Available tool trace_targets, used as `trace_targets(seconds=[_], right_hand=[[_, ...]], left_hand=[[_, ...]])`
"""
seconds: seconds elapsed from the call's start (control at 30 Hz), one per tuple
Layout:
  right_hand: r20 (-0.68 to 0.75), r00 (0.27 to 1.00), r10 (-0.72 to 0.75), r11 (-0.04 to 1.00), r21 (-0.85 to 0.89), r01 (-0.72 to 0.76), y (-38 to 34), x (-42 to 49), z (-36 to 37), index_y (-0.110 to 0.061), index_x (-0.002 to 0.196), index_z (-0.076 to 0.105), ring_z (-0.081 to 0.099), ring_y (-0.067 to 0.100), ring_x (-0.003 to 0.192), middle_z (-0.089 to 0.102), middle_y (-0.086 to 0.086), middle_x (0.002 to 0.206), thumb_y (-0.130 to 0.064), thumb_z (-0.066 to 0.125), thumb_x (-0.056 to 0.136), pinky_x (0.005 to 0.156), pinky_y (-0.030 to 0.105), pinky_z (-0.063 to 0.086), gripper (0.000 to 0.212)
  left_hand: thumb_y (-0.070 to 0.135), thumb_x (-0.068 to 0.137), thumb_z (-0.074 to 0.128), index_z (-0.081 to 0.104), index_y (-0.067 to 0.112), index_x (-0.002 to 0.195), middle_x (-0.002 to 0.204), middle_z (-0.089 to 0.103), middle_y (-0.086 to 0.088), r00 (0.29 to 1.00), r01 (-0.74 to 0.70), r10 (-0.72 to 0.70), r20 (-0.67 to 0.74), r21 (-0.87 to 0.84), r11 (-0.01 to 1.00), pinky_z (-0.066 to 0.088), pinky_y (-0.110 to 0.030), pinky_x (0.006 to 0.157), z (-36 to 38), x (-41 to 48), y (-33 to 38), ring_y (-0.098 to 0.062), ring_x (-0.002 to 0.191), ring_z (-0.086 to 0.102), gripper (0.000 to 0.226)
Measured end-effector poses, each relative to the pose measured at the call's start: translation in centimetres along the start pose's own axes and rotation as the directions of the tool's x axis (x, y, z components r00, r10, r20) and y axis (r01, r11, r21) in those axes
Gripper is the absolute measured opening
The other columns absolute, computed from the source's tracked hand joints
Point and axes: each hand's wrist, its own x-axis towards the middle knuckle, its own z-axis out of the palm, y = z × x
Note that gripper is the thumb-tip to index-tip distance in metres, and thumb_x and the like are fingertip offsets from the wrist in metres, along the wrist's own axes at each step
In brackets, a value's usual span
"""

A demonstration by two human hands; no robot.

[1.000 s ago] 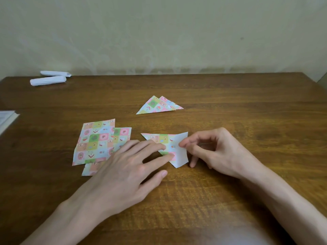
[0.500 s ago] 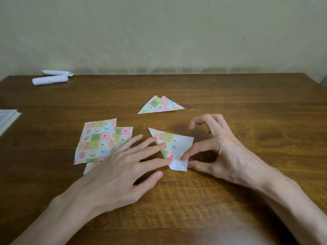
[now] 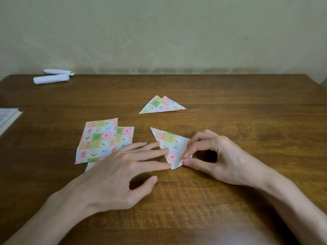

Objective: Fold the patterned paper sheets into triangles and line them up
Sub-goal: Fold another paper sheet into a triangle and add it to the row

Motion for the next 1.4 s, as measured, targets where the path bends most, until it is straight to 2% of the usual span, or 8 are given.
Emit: trace_targets(seconds=[0.17,0.27,0.5,0.77,0.83,0.93,1.17,1.4], right_hand=[[-0.099,0.995,0.034,0.999,0.034,-0.030,0.1,0.4,1.1,-0.042,0.092,0.077,0.059,0.013,0.103,0.069,-0.018,0.098,-0.048,0.074,0.090,0.089,0.025,0.047,0.007],[-0.124,0.991,0.048,0.999,0.030,-0.044,0.0,0.4,1.6,-0.042,0.092,0.077,0.059,0.013,0.101,0.068,-0.016,0.094,-0.048,0.074,0.089,0.089,0.023,0.044,0.008],[-0.148,0.985,0.088,0.996,0.021,-0.086,-0.3,0.6,1.9,-0.039,0.091,0.077,0.057,0.008,0.101,0.065,-0.015,0.091,-0.046,0.075,0.087,0.091,0.024,0.042,0.008],[-0.175,0.979,0.106,0.994,-0.004,-0.109,-0.5,0.4,2.2,-0.040,0.093,0.075,0.055,0.007,0.101,0.063,-0.016,0.088,-0.041,0.079,0.086,0.086,0.016,0.035,0.008],[-0.179,0.979,0.101,0.994,-0.014,-0.105,-0.4,0.4,2.2,-0.039,0.098,0.074,0.055,0.007,0.100,0.063,-0.016,0.089,-0.042,0.079,0.086,0.087,0.017,0.036,0.013],[-0.184,0.978,0.097,0.995,-0.007,-0.100,-0.3,0.3,2.2,-0.039,0.100,0.073,0.056,0.007,0.099,0.063,-0.017,0.090,-0.044,0.080,0.086,0.088,0.021,0.040,0.016],[-0.174,0.980,0.101,0.995,0.010,-0.100,-0.2,0.4,2.2,-0.040,0.097,0.073,0.056,0.008,0.100,0.063,-0.017,0.091,-0.046,0.078,0.088,0.088,0.026,0.043,0.013],[-0.158,0.981,0.109,0.994,0.032,-0.105,-0.1,0.4,2.1,-0.040,0.092,0.074,0.056,0.008,0.101,0.064,-0.016,0.092,-0.048,0.077,0.087,0.089,0.028,0.043,0.010]], left_hand=[[0.038,0.100,0.054,0.057,0.044,0.143,0.160,0.035,0.029,0.998,-0.040,0.042,-0.036,0.041,0.998,0.018,-0.027,0.125,0.0,0.1,0.2,0.004,0.153,0.020,0.044],[0.035,0.099,0.055,0.057,0.042,0.144,0.155,0.040,0.032,0.999,-0.037,0.039,-0.027,0.041,0.998,0.025,-0.031,0.124,0.1,0.2,0.3,0.008,0.150,0.025,0.045],[0.040,0.102,0.051,0.040,0.050,0.153,0.154,0.039,0.032,1.000,-0.027,0.027,0.002,0.055,0.998,0.017,-0.023,0.123,0.1,0.3,0.6,0.008,0.149,0.025,0.053],[0.044,0.104,0.048,0.041,0.049,0.153,0.154,0.036,0.030,0.999,-0.045,0.044,0.012,0.091,0.995,0.018,-0.023,0.121,0.5,0.4,0.6,0.003,0.149,0.025,0.049],[0.044,0.103,0.050,0.042,0.049,0.152,0.154,0.035,0.030,0.999,-0.049,0.048,0.006,0.084,0.995,0.024,-0.028,0.121,0.6,0.3,0.6,0.000,0.149,0.026,0.050],[0.042,0.102,0.052,0.046,0.045,0.152,0.152,0.038,0.030,0.999,-0.045,0.046,-0.012,0.070,0.997,0.022,-0.025,0.119,0.6,0.3,0.6,0.001,0.149,0.028,0.050],[0.041,0.103,0.053,0.048,0.045,0.150,0.154,0.037,0.029,0.998,-0.054,0.055,-0.007,0.089,0.995,0.026,-0.030,0.120,0.6,0.5,0.5,0.000,0.149,0.028,0.048],[0.045,0.103,0.047,0.050,0.044,0.149,0.156,0.039,0.025,0.998,-0.060,0.060,0.001,0.124,0.990,0.021,-0.032,0.124,0.6,0.4,0.6,0.003,0.149,0.026,0.046]])
